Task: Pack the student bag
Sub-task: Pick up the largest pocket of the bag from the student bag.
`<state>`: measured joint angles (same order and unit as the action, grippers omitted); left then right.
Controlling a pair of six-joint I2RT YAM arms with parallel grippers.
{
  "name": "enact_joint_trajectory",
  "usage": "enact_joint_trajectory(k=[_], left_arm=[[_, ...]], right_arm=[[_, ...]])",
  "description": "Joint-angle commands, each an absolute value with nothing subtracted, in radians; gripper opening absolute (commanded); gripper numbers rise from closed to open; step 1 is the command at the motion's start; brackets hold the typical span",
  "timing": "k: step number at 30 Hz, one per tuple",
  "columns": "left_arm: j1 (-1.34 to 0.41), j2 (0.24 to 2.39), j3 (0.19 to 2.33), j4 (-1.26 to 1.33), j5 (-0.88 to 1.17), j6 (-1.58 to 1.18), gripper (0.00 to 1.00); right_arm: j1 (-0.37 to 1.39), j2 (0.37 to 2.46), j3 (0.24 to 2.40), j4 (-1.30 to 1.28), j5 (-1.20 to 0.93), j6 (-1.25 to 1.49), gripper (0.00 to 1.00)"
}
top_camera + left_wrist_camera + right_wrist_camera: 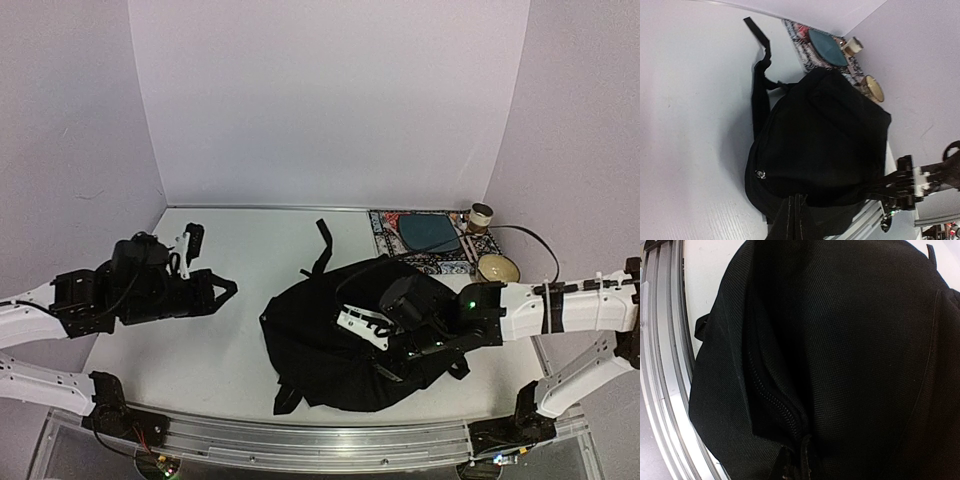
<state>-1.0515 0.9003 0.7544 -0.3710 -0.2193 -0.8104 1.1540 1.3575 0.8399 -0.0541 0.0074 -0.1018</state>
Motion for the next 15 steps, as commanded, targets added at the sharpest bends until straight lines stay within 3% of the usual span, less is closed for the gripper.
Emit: enact_joint_trajectory(k=[1, 6, 15], left_arm=[[-1.054, 1.02, 0.796, -0.415, -0.298, -0.824, 0.22], [-1.051, 1.235, 0.921, -0.426, -0.278, -0.73, 0.5], [-0.953, 1.377, 0.987, -0.439, -0.136, -0.719, 0.62]], right_arm=[[1.143, 1.344, 0.898, -0.04, -0.068, -0.116, 0.0], [1.143, 1.341, 0.876, -0.045, -0.083, -0.089, 0.0], [1.143, 1.299, 0.862, -0.047, -0.086, -0.05, 0.04]])
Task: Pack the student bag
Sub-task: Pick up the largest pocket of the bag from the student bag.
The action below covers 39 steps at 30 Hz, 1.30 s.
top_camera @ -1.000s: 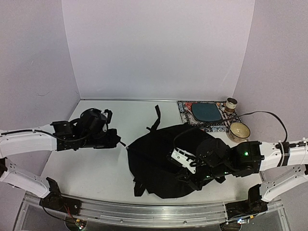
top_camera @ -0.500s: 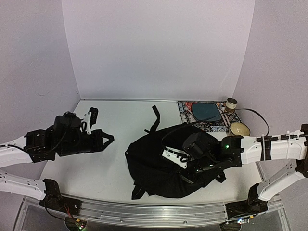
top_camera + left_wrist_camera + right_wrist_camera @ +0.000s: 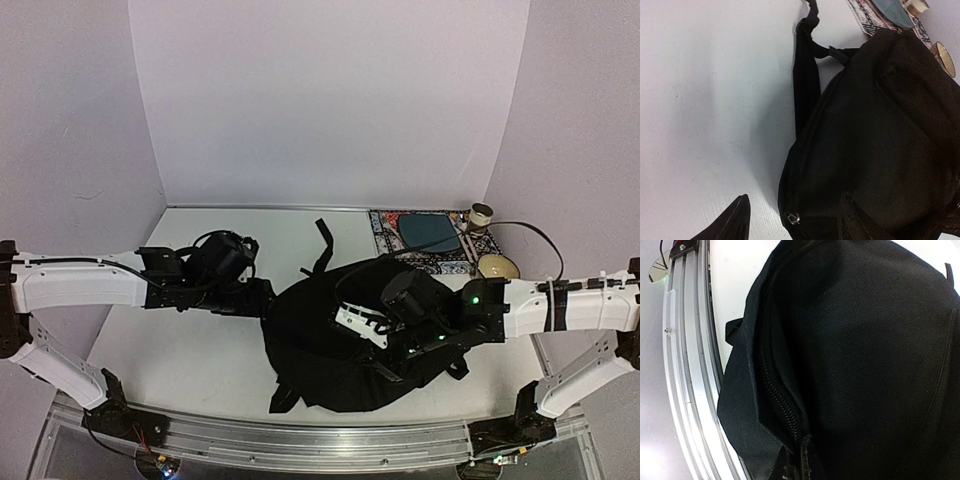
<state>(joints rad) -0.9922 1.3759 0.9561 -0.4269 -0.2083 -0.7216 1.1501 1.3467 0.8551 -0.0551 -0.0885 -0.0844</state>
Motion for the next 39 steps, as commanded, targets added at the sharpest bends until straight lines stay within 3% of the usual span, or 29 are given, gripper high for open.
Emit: enact_joint_trajectory(k=[1, 5, 9, 13, 24, 31, 39], left_arm=[[-0.952, 1.369, 0.976, -0.439, -0.125, -0.739, 0.66], [-0.951, 1.334, 0.914, -0.431, -0.077, -0.846, 0.72], [-0.953, 1.311, 0.845, -0.354, -0.028, -0.908, 0.73], [-0.953, 1.277, 0.787, -0.293, -0.026, -0.962, 0.73], [-0.955, 1.246, 0.659, -0.025, 0.056, -1.02, 0.67], [-0.955, 1.276, 0.642, 0.022, 0.079, -1.011, 0.65], [-0.954, 1.311, 0.627, 0.057, 0.103, -1.002, 0.53]], right_arm=[[1.143, 1.297, 0.867, -0.047, -0.089, -0.042, 0.07], [1.142, 1.312, 0.914, -0.05, -0.09, -0.005, 0.26], [1.141, 1.349, 0.997, -0.06, -0.1, 0.066, 0.54], [1.125, 1.422, 1.113, -0.072, -0.093, 0.139, 0.69], [1.032, 1.831, 1.538, -0.143, -0.096, 0.314, 0.65], [1.019, 1.995, 1.67, -0.149, -0.124, 0.356, 0.63], [1.018, 2.124, 1.766, -0.147, -0.162, 0.378, 0.61]])
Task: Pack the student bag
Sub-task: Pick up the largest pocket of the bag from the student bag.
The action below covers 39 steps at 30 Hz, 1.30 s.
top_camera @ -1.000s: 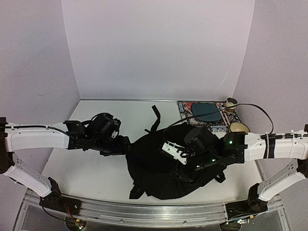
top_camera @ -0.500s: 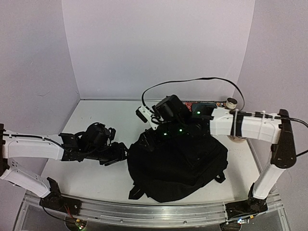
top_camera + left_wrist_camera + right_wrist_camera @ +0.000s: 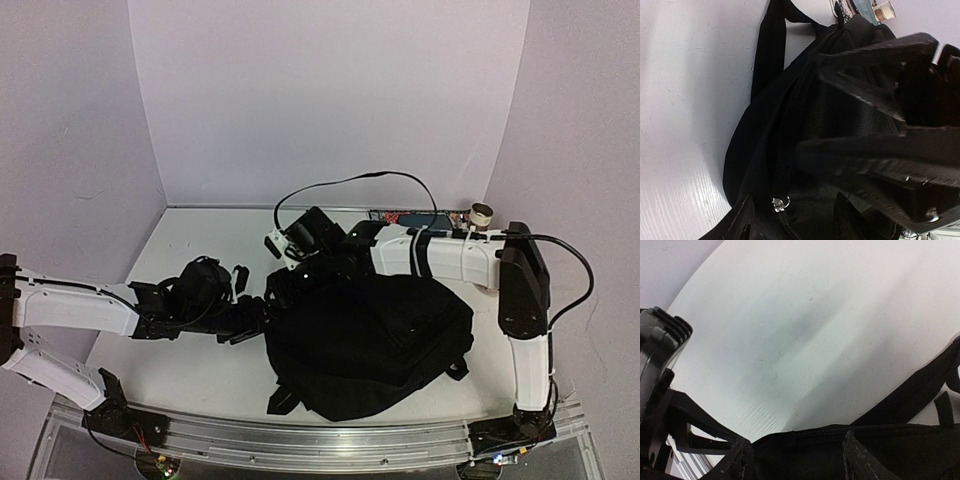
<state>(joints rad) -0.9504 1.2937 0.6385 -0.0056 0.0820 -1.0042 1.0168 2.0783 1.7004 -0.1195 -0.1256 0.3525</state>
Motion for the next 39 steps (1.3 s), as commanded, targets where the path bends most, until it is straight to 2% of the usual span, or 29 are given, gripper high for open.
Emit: enact_joint_trajectory(k=[1, 7, 16, 22, 25, 27, 34, 39], left_arm=[[-0.955, 1.316, 0.626, 0.062, 0.104, -1.002, 0.51], [-0.962, 1.321, 0.618, 0.088, 0.106, -0.997, 0.38], [-0.966, 1.319, 0.618, 0.102, 0.102, -0.987, 0.33], [-0.974, 1.318, 0.616, 0.107, 0.095, -0.983, 0.3], [-0.978, 1.305, 0.614, 0.106, 0.092, -0.984, 0.32], [-0.982, 1.288, 0.608, 0.106, 0.09, -0.988, 0.34], [-0.989, 1.217, 0.566, 0.083, 0.074, -1.018, 0.47], [-0.991, 1.183, 0.55, 0.057, 0.071, -1.032, 0.51]], right_arm=[[1.018, 2.134, 1.773, -0.147, -0.17, 0.38, 0.61], [1.017, 2.173, 1.785, -0.145, -0.244, 0.397, 0.54], [1.017, 2.168, 1.759, -0.139, -0.36, 0.427, 0.42], [1.017, 2.167, 1.753, -0.14, -0.379, 0.439, 0.22], [1.017, 2.157, 1.751, -0.14, -0.364, 0.434, 0.06], [1.017, 2.146, 1.751, -0.14, -0.347, 0.422, 0.0], [1.015, 2.089, 1.749, -0.138, -0.225, 0.373, 0.0], [1.014, 2.066, 1.748, -0.129, -0.198, 0.361, 0.0]])
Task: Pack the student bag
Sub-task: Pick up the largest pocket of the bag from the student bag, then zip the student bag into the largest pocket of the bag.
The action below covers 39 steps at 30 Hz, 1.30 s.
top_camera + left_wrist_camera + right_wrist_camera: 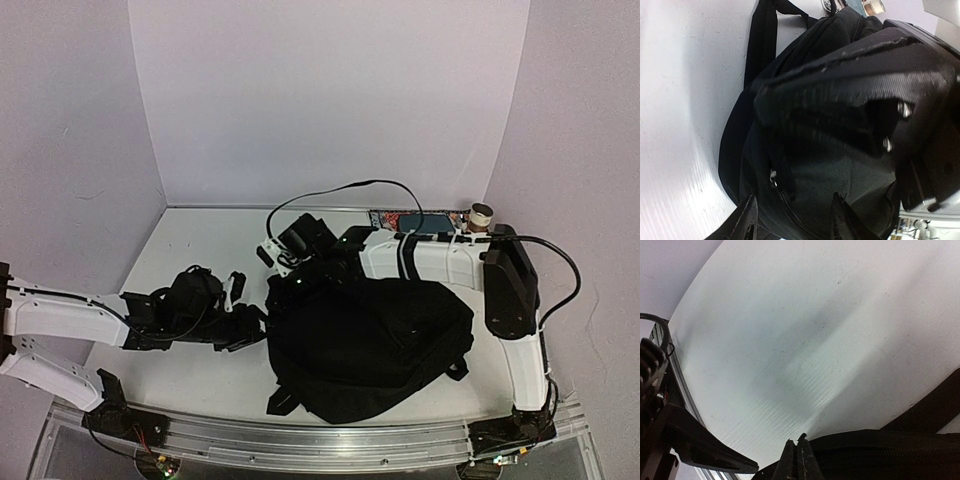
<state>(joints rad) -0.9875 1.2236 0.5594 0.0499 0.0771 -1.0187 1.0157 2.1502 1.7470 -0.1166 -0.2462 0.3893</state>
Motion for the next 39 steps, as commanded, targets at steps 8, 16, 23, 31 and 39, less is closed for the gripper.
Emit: enact_joint_trajectory(k=[8, 16, 23, 31, 39], left_arm=[[-0.999, 1.252, 0.589, 0.053, 0.092, -1.023, 0.47], [-1.003, 1.268, 0.6, 0.055, 0.089, -1.017, 0.33], [-1.016, 1.261, 0.6, 0.055, 0.092, -1.018, 0.03], [-1.033, 1.216, 0.569, 0.053, 0.091, -1.037, 0.0], [-1.046, 1.172, 0.525, 0.046, 0.076, -1.064, 0.0]], right_arm=[[1.013, 2.041, 1.728, -0.101, -0.181, 0.367, 0.0], [1.006, 2.019, 1.691, -0.094, -0.107, 0.36, 0.0], [0.988, 2.018, 1.673, -0.081, 0.062, 0.314, 0.0], [0.917, 2.011, 1.654, -0.045, 0.23, 0.247, 0.0], [0.773, 2.015, 1.663, -0.021, 0.289, 0.221, 0.0]])
